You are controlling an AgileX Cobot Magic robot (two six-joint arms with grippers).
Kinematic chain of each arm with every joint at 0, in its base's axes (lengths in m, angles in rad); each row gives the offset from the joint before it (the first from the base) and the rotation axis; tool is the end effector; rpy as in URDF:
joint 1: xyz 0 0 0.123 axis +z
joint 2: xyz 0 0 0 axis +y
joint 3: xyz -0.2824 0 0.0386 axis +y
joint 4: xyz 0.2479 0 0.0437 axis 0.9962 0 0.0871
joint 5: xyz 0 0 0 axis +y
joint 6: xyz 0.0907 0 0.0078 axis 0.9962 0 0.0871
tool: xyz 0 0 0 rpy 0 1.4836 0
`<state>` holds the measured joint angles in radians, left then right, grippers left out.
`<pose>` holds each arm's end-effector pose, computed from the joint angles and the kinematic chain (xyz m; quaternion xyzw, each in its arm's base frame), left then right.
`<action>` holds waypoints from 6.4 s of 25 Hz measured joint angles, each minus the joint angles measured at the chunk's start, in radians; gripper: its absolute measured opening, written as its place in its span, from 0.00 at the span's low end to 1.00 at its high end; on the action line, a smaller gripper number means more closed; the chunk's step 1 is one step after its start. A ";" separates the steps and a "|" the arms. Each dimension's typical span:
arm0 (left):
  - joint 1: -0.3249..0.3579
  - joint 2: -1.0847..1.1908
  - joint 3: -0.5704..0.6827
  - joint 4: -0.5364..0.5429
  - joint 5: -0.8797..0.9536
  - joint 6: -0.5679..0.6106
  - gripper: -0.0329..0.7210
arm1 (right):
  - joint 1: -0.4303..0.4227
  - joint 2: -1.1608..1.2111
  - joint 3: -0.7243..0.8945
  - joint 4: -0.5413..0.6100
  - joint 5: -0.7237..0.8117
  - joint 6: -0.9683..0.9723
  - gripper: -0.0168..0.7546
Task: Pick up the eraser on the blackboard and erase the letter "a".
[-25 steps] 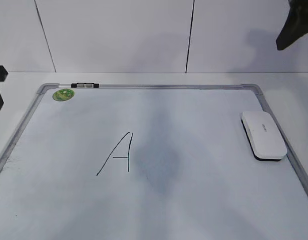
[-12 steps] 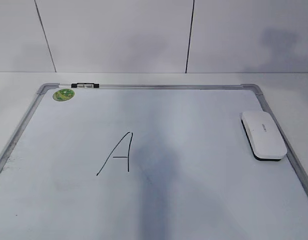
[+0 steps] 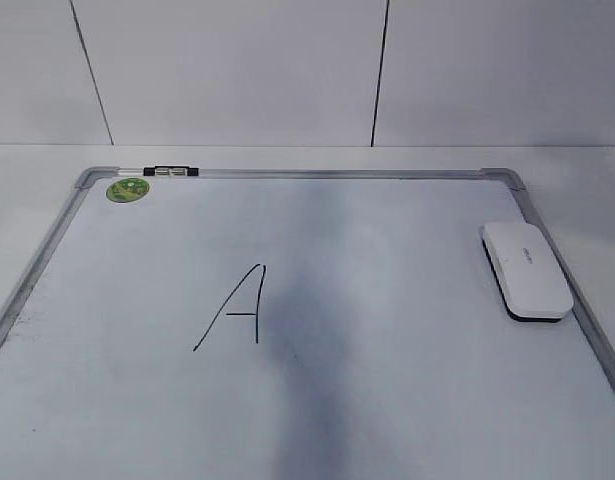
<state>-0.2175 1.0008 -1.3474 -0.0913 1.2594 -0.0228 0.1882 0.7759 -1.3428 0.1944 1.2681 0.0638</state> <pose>0.1544 -0.0422 0.4402 0.0932 0.9257 -0.0888 0.3556 0.0798 0.0323 0.4671 -0.0719 0.8808 0.1524 0.4425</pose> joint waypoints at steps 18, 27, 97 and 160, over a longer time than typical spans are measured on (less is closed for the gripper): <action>0.000 -0.465 0.122 -0.143 0.021 0.000 0.55 | 0.032 -0.510 0.252 -0.169 0.012 0.002 0.79; 0.000 -0.642 0.343 -0.144 0.023 0.000 0.55 | 0.032 -0.588 0.424 -0.180 0.012 0.002 0.79; -0.003 -0.959 0.830 -0.083 -0.156 0.077 0.40 | 0.032 -0.792 0.839 -0.329 -0.121 0.002 0.79; 0.180 -0.990 0.830 -0.085 -0.156 0.077 0.35 | -0.231 -0.792 0.839 -0.333 -0.121 0.002 0.79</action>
<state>-0.0371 0.0109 -0.5171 -0.1762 1.1035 0.0540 -0.0423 -0.0159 -0.5037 -0.1387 1.1475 0.0659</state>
